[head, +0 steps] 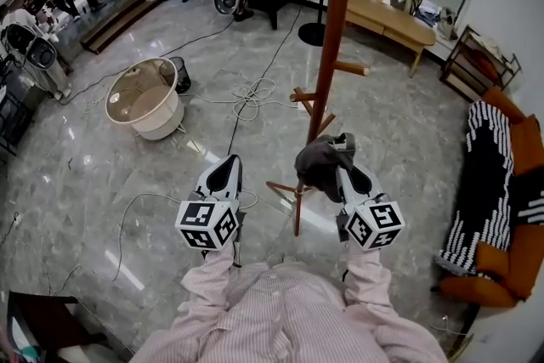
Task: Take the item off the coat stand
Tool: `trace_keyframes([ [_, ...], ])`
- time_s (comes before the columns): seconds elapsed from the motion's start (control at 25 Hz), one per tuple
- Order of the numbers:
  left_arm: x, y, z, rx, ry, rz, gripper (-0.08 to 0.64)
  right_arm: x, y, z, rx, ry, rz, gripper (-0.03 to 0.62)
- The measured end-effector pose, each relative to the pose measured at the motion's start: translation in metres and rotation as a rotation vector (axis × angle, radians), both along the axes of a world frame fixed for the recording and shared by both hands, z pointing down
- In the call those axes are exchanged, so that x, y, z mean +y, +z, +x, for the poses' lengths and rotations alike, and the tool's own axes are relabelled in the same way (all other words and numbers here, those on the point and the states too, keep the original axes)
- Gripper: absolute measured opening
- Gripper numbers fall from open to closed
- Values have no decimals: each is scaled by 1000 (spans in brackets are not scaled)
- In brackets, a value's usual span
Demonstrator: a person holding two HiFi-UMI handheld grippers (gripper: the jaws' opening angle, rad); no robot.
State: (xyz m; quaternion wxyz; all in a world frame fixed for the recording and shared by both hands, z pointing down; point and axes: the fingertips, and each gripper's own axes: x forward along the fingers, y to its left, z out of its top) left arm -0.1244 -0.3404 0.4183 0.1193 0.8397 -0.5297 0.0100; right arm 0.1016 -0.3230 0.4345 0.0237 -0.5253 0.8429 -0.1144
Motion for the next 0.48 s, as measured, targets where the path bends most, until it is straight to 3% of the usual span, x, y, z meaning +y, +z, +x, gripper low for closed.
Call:
trace_keyframes([
  [0.48, -3, 0, 3, -18, 0, 1, 2, -2, -3, 5, -7, 0, 11, 25],
])
